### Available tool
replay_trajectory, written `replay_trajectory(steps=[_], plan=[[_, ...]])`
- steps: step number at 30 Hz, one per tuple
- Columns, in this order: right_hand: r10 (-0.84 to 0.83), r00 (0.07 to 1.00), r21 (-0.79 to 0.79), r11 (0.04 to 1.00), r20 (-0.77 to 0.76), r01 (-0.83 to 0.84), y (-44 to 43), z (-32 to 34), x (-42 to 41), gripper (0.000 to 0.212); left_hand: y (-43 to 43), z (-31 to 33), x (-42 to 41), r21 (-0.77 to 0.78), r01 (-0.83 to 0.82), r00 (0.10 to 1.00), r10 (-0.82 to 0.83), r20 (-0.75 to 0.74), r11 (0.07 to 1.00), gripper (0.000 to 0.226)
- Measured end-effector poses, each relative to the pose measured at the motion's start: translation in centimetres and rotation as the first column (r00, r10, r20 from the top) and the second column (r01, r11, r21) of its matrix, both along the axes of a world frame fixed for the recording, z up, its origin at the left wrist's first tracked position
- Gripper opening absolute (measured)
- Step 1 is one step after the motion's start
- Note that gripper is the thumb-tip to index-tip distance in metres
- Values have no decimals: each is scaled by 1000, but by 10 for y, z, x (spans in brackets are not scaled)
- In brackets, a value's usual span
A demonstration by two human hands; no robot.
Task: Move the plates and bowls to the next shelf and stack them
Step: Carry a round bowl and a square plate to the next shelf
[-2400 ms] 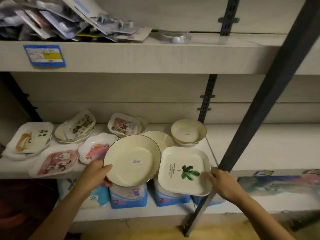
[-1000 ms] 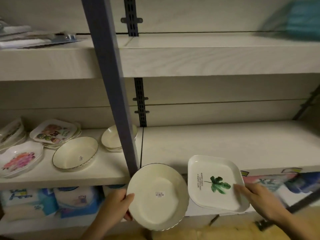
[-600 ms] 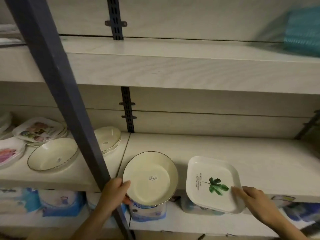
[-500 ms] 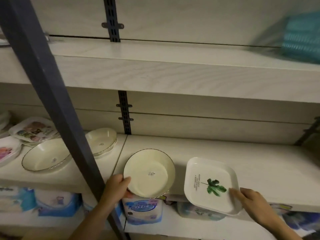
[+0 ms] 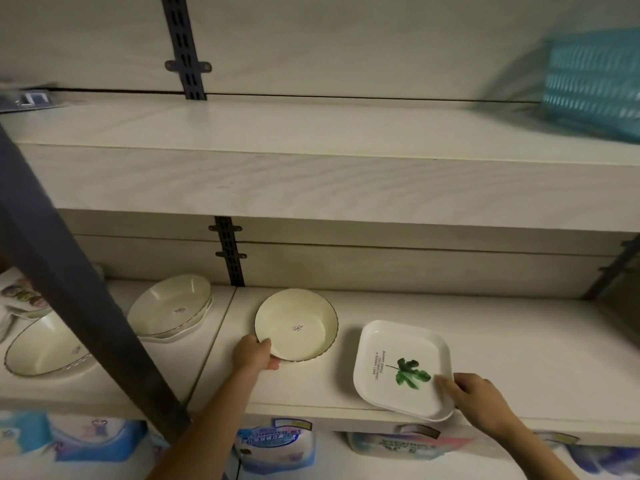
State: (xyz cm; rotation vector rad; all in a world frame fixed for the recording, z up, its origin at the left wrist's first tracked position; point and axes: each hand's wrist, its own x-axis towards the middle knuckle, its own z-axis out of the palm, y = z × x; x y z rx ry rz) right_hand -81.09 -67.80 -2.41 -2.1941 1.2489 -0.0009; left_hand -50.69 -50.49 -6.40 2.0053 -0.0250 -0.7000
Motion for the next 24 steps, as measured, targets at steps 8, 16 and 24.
replay_trajectory(steps=[8,16,24], plan=[[-17,1000,15,1000,-8,17,-19,-10,10,47,-29,-15,13,7,25,1000,-25,-11,1000,29],[13,1000,3,1000,-18,-13,-46,-11,36,47,-21,18,4,35,15,998,-12,-66,999,44],[30,981,-54,998,-192,-41,-82,-16,77,39,18,21,1,196,117,985,-139,102,974,29]])
